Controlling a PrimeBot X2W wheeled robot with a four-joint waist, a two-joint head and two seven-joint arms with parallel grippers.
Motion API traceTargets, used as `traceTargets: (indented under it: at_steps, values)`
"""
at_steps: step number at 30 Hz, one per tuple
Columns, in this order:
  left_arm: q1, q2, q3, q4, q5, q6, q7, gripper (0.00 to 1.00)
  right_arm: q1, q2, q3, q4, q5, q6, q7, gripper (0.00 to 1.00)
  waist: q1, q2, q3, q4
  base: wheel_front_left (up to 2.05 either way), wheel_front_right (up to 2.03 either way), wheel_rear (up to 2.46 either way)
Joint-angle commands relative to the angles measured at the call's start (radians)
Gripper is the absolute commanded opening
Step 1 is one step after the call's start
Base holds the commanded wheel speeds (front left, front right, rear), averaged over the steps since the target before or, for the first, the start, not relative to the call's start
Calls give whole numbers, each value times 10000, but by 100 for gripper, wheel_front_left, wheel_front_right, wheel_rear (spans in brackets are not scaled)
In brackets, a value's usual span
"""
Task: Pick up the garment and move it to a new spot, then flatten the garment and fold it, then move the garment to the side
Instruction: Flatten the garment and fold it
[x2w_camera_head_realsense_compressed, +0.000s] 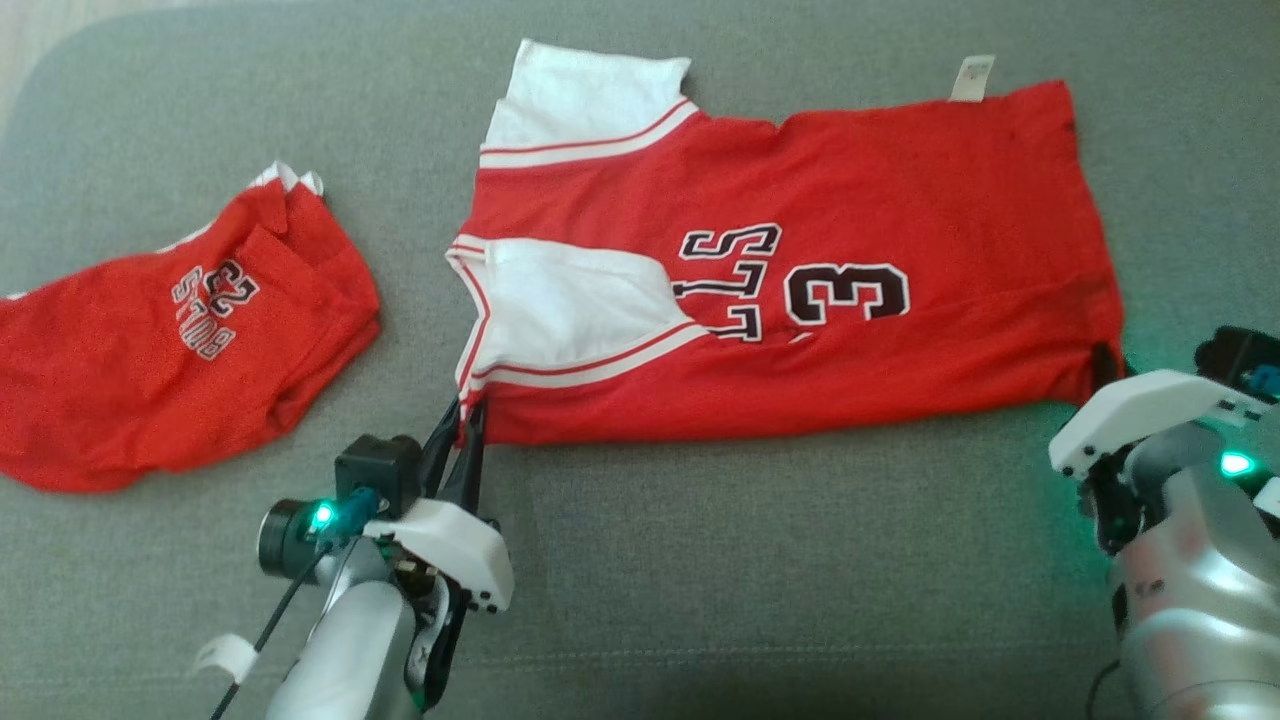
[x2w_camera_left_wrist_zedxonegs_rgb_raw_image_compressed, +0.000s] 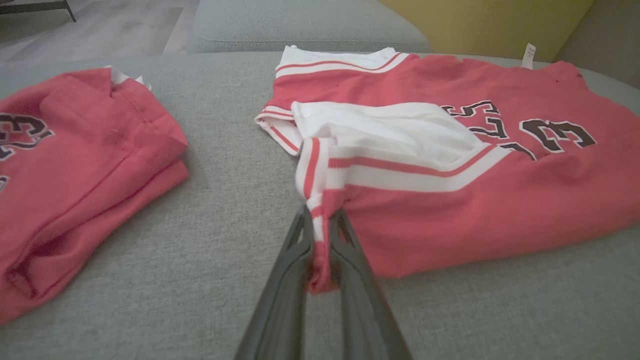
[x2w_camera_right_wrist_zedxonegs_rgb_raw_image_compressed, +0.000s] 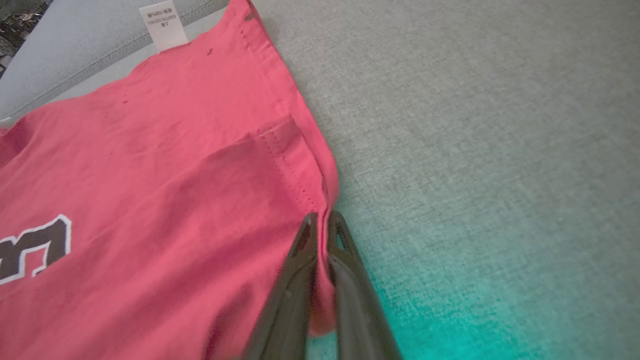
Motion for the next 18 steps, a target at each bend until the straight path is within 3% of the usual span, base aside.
traceTargets:
  at_steps: [1,10,18]
  values:
    - [-149,215,370,-185,69,-68,-61,0,-53,-38,350,-51,30,-7,-39,0,0,0,-237,-55,0,0,0]
    - [557,423,369,282,-42,-183,-61,0,800,-437,1485,33,868,-7,844,0,0,0,-1405,-287,0,0,0]
    - [1457,740,235,33,-137,-296,138,0,2195,-976,2545,-1117,2032,-7,2158,0,0,0,-2096,-453,0,0,0]
